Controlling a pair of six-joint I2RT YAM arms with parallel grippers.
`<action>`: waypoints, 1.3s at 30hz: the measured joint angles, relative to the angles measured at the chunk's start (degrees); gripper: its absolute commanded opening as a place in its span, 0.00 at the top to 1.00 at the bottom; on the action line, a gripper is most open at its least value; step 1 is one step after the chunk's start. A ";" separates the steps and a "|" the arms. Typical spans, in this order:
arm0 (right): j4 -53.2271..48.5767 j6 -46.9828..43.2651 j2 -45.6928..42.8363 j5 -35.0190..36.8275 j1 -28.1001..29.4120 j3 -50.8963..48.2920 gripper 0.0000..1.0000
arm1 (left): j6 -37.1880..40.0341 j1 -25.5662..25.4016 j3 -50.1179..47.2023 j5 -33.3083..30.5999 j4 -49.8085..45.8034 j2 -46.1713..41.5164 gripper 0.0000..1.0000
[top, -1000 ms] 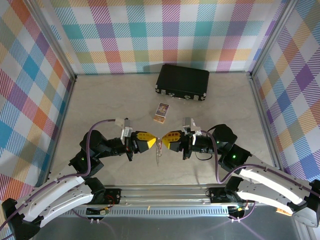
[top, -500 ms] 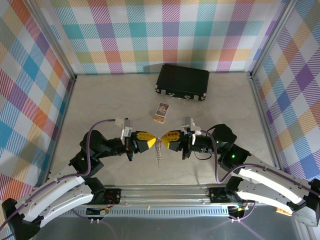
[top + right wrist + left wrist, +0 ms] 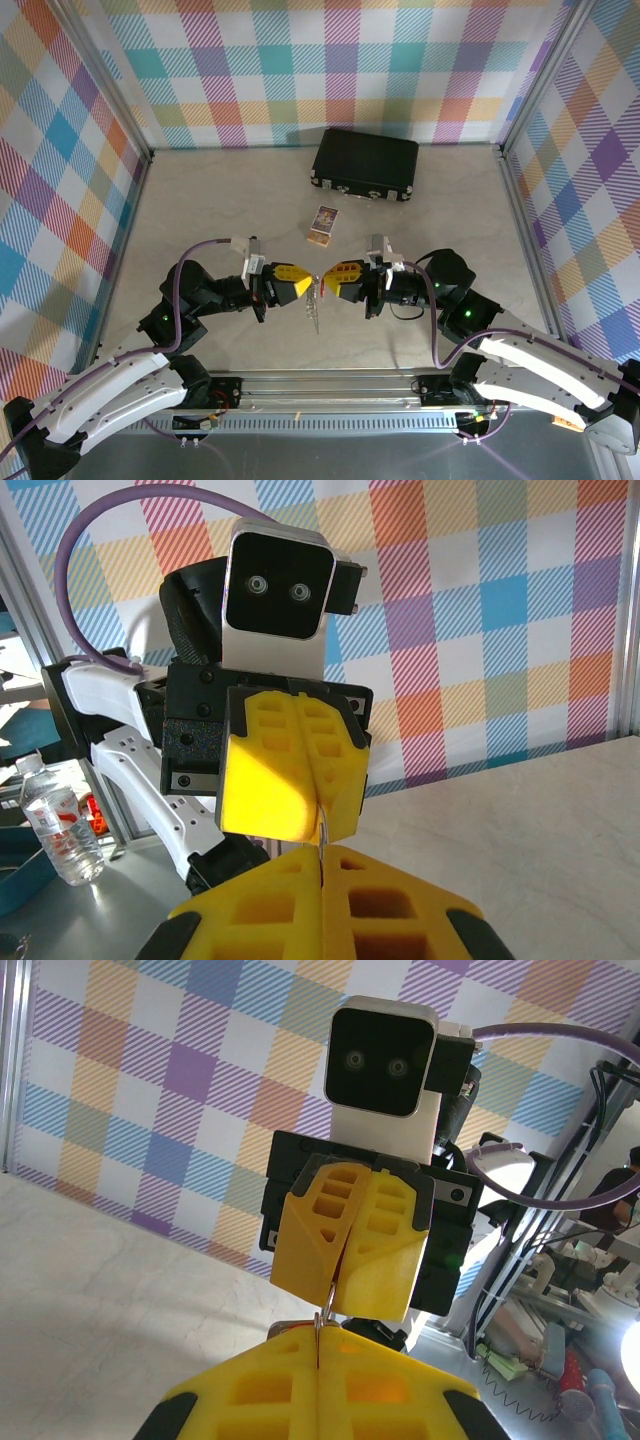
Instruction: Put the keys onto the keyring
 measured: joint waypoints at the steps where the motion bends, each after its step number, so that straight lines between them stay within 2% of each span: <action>1: 0.00 -0.11 0.02 -0.02 0.00 0.00 1.00 | 0.00 0.00 0.00 0.00 0.00 0.00 1.00; 39: 0.70 -0.13 0.48 0.42 0.00 -0.42 1.00 | 0.00 0.00 0.00 -0.42 -0.24 -0.31 1.00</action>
